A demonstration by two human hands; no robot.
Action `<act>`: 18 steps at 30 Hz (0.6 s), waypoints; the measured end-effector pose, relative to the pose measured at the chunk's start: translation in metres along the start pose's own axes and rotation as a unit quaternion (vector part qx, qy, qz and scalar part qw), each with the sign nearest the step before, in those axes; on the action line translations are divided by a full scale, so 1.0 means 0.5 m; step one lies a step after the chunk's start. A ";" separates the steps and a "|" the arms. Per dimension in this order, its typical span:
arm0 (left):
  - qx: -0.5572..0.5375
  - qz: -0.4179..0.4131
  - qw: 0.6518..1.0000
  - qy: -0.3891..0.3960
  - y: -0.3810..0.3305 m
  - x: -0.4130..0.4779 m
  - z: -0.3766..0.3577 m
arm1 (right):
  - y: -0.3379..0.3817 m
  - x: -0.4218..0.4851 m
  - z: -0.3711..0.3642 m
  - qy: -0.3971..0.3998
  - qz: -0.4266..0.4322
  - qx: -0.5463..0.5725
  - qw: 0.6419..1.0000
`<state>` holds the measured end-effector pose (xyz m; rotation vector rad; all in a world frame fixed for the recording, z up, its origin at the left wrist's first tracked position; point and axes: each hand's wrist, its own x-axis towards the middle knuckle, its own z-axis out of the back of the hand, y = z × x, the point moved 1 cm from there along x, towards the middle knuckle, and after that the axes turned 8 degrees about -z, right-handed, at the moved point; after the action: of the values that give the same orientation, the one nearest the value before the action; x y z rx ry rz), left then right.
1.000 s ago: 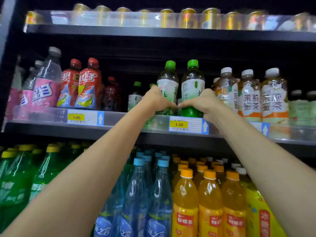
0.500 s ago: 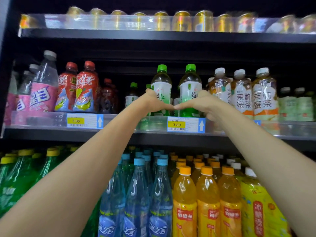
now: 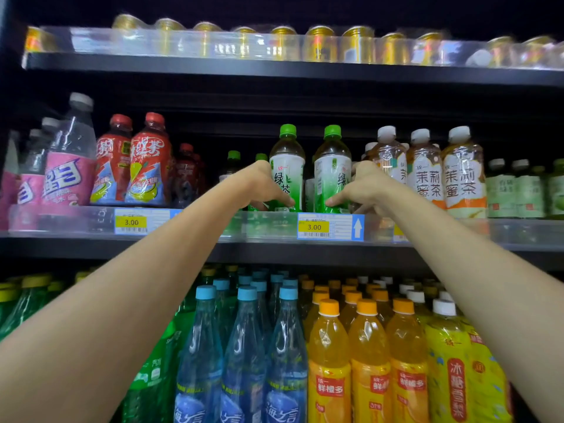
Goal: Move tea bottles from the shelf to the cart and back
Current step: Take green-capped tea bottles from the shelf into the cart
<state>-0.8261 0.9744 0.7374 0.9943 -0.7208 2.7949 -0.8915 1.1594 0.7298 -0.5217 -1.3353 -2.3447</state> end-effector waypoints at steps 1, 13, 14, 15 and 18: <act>0.006 0.005 1.000 0.001 -0.001 0.006 -0.001 | 0.001 0.004 -0.003 -0.003 -0.003 -0.008 1.000; 0.002 0.044 0.999 0.016 0.003 0.068 -0.038 | -0.003 0.058 -0.027 0.014 -0.029 -0.051 0.998; 0.011 0.046 0.999 0.018 0.003 0.072 -0.039 | -0.004 0.066 -0.030 0.014 -0.025 -0.059 0.998; 0.021 0.047 0.999 0.018 0.002 0.073 -0.040 | -0.005 0.075 -0.033 0.013 -0.022 -0.067 0.997; 0.052 0.048 0.997 0.005 -0.005 0.077 -0.047 | -0.001 0.078 -0.038 0.005 -0.018 -0.097 0.995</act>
<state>-0.8690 0.9847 0.7463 0.9862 -0.6433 2.9456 -0.9276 1.1373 0.7399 -0.5466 -1.1271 -2.5184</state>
